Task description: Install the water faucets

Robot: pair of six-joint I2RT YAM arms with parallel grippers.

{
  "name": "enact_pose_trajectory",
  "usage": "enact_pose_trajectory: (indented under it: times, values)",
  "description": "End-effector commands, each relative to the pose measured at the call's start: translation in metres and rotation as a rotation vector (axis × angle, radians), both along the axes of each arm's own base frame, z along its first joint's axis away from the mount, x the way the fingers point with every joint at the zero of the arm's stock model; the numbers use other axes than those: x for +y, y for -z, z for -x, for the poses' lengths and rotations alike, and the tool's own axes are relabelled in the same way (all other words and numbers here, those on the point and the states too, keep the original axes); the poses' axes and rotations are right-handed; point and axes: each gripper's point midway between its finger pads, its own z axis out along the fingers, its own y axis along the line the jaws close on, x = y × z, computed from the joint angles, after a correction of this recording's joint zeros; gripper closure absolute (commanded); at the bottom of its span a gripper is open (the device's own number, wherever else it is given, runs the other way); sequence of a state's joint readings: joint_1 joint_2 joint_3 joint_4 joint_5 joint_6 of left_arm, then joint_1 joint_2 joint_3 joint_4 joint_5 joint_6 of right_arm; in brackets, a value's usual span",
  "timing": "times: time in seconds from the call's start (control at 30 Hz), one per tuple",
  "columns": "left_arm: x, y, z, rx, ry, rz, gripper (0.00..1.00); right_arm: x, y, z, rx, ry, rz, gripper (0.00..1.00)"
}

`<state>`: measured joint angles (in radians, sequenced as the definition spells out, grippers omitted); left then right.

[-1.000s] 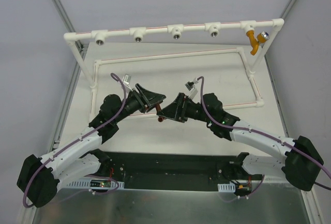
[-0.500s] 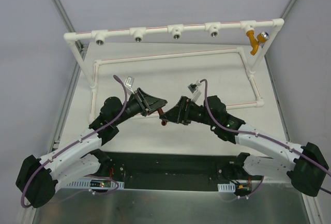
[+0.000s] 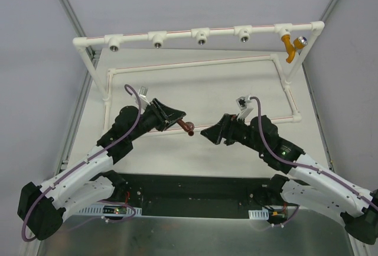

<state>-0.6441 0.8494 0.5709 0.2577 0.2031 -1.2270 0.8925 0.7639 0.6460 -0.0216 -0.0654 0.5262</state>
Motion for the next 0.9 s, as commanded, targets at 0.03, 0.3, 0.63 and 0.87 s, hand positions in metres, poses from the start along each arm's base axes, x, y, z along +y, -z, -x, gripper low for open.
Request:
enact_pose_trajectory:
  times: [0.03, 0.3, 0.63, 0.87]
  values:
    - [0.008, -0.018, -0.009, 0.014, -0.077, 0.006, 1.0, -0.008, -0.014, -0.003, -0.072, 0.012, 0.028, 0.2]
    - [0.014, -0.025, -0.005, 0.171, -0.121, 0.002, 1.0, -0.021, -0.057, -0.006, -0.479, -0.036, 0.06, 0.19]
    - [0.004, -0.031, 0.005, 0.331, -0.087, 0.132, 1.0, 0.017, -0.092, 0.014, -0.884, -0.21, 0.047, 0.23]
    - [0.002, -0.041, 0.008, 0.339, -0.065, 0.16, 1.0, 0.034, -0.093, 0.008, -0.969, -0.17, 0.143, 0.23]
